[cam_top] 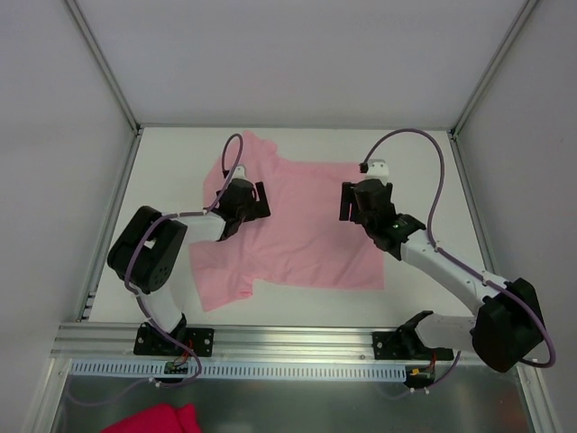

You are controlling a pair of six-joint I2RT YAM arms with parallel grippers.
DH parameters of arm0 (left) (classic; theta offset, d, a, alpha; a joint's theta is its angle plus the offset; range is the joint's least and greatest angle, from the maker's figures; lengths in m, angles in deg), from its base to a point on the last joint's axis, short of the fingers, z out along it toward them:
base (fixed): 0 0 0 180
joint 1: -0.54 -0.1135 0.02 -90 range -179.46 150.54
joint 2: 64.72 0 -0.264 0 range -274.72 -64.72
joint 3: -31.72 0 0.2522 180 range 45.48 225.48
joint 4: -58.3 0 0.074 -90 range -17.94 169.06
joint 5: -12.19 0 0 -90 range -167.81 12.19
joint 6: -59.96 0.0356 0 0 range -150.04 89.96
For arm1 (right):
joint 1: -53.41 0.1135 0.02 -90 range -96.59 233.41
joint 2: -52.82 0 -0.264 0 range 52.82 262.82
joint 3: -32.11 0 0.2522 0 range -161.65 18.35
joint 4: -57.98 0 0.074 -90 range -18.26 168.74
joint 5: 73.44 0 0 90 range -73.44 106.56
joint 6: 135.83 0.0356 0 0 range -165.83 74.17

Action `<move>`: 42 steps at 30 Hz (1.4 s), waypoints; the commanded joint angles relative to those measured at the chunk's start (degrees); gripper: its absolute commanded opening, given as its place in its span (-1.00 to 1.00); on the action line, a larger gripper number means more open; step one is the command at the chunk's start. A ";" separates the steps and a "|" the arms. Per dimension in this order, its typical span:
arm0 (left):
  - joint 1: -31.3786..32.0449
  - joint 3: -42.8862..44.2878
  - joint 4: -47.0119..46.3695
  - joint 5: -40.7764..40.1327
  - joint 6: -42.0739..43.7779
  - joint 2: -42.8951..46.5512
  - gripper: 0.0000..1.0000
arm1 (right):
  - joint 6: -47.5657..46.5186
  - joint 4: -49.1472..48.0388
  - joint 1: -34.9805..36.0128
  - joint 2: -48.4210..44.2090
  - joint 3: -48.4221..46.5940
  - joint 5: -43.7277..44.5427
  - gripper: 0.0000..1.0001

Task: Fold and stack the t-shirts
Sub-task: Flatten out the tshirt

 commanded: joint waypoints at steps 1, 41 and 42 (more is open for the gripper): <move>0.36 2.89 0.29 -2.45 0.16 -1.50 0.79 | 0.73 -2.26 0.50 -4.32 0.74 0.39 0.50; -0.79 -5.98 0.65 -4.04 4.29 39.70 0.97 | 6.01 10.13 -1.43 32.39 -20.00 -6.11 -0.98; -0.70 -6.15 0.91 -4.13 4.20 40.41 0.97 | 6.00 10.22 -1.52 33.01 -20.87 -6.64 -0.98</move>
